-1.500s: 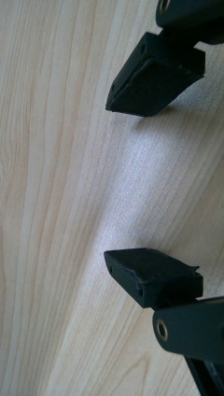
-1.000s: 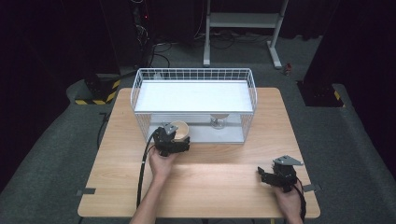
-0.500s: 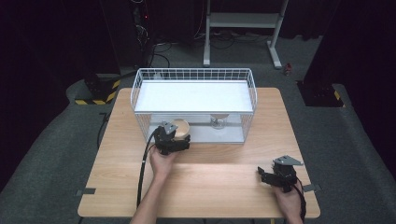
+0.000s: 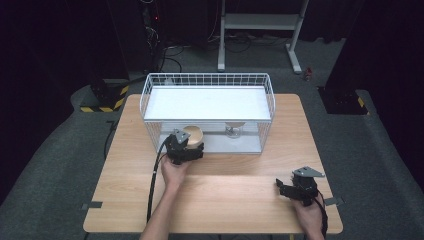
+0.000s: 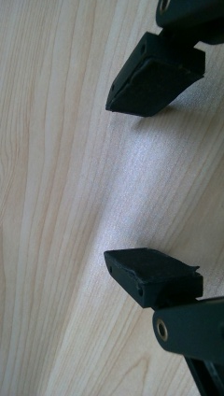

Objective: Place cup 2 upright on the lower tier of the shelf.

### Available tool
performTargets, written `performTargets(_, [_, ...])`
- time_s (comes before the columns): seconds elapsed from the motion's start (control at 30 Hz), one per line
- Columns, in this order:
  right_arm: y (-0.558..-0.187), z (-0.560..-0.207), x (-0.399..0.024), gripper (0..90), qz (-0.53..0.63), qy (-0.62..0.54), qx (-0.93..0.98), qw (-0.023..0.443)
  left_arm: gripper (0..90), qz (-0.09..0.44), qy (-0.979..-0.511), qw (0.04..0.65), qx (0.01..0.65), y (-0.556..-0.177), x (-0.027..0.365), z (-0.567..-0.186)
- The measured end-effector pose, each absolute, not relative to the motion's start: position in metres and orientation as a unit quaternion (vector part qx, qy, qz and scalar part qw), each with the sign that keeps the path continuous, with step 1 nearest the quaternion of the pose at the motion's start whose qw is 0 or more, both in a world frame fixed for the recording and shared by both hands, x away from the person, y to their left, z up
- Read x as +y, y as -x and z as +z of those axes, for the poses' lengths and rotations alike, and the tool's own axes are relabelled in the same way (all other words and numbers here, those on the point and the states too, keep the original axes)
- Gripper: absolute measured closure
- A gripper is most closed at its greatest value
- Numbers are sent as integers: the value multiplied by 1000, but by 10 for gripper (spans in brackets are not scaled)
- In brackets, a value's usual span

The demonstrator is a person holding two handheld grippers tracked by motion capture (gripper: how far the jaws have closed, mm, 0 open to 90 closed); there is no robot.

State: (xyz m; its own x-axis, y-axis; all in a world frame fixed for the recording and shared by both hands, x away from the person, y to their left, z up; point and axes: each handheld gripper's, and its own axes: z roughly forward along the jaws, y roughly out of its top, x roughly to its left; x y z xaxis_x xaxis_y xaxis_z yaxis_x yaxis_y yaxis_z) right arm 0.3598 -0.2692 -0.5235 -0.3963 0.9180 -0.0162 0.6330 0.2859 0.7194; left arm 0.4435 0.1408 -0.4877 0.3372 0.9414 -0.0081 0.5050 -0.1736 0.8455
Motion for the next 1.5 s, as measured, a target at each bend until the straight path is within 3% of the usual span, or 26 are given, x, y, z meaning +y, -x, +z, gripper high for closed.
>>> performTargets(1.0, [-360, -523, -269, 238, 322, -503, 771, 221, 89, 271, -718, 376, 519, -454, 139, -487])
performTargets(1.27, [-360, -523, -269, 238, 322, -503, 771, 221, 30, 252, -724, 365, 528, -455, 142, -490])
performTargets(1.5, [-360, -523, -269, 238, 322, -503, 771, 222, 65, 256, -727, 361, 525, -449, 142, -488])
